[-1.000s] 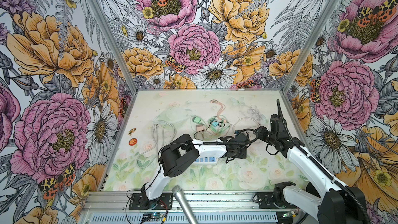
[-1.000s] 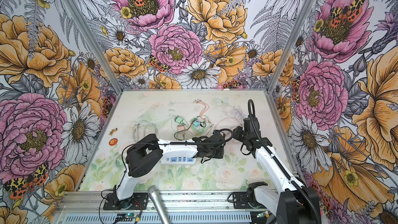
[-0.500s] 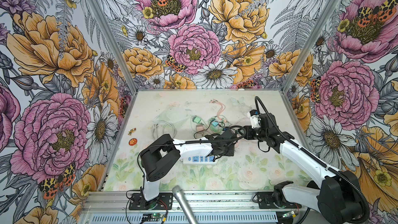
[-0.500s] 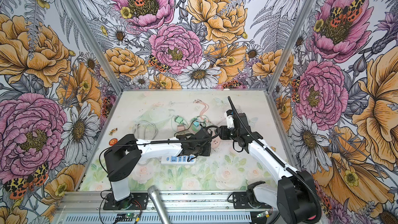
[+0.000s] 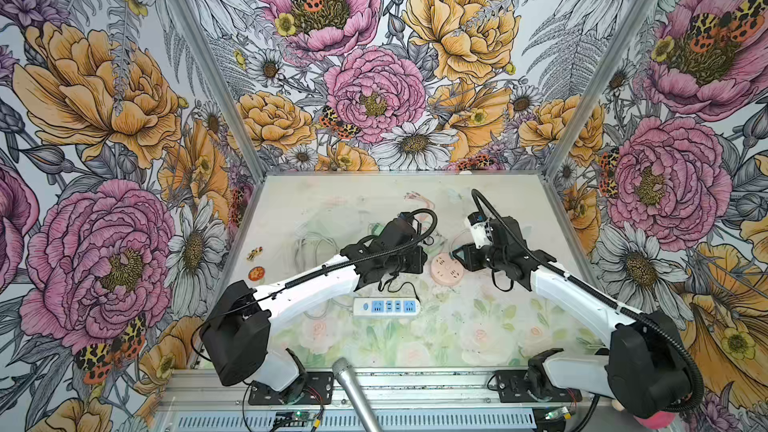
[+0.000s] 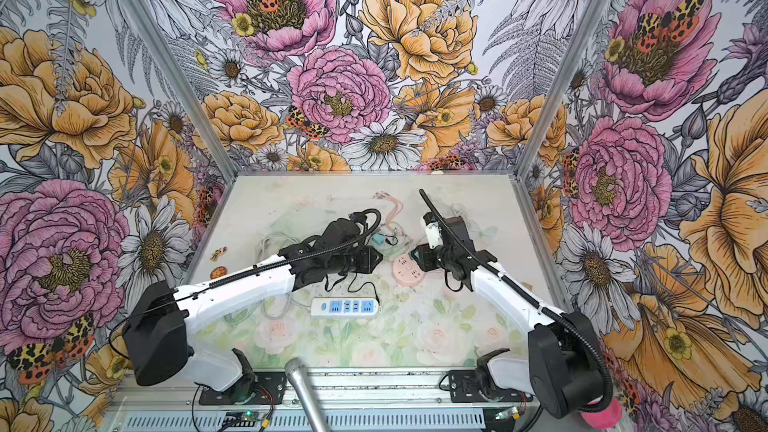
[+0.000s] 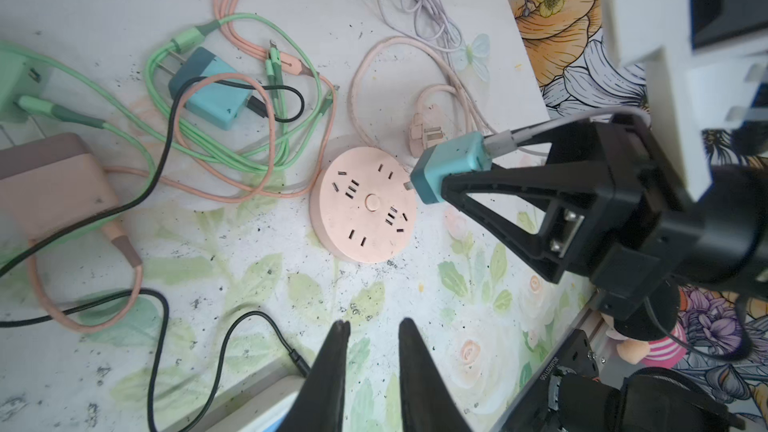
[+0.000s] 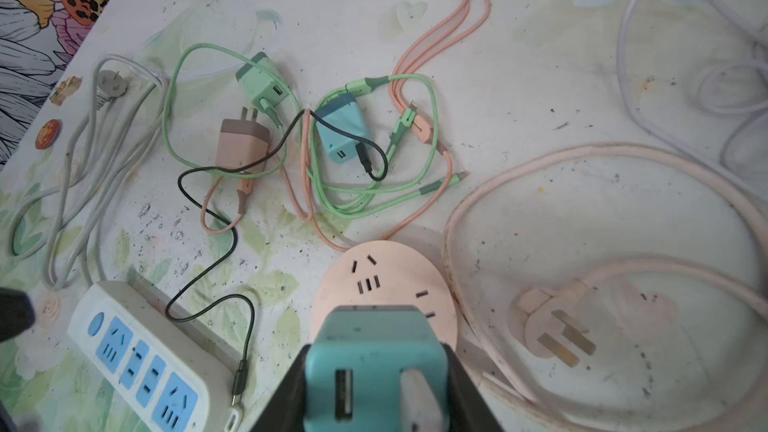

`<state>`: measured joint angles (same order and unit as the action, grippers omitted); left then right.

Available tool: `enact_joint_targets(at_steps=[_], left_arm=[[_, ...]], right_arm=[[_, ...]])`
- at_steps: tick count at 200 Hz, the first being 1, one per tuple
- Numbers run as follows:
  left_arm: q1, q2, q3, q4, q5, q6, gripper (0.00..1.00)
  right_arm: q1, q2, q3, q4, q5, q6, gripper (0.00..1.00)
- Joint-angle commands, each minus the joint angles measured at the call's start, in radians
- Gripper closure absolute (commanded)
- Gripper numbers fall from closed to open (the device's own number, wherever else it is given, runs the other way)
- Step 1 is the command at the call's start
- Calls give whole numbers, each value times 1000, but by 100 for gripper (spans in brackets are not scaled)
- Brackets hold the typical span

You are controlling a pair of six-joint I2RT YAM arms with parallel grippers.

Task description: Insert the plug

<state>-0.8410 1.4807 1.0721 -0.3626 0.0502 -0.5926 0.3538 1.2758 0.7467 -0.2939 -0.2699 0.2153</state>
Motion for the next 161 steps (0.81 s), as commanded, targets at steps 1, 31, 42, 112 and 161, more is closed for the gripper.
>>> enact_joint_targets(at_steps=[1,31,42,112,161], left_arm=[[24,-20,-17,-9,29,39,75],[26,-11,-14,-8,34,43,75],[26,-6,-14,-8,35,44,75],[25,19,4,-7,42,57,75],[25,21,4,-7,44,61,75]], right_arm=[[22,-26,-32,22,61,-1,100],[43,-14,-42,24,103,15,100],[52,-10,-40,24,117,16,100],[99,27,-50,26,201,49,100],[110,35,-58,34,186,49,100]])
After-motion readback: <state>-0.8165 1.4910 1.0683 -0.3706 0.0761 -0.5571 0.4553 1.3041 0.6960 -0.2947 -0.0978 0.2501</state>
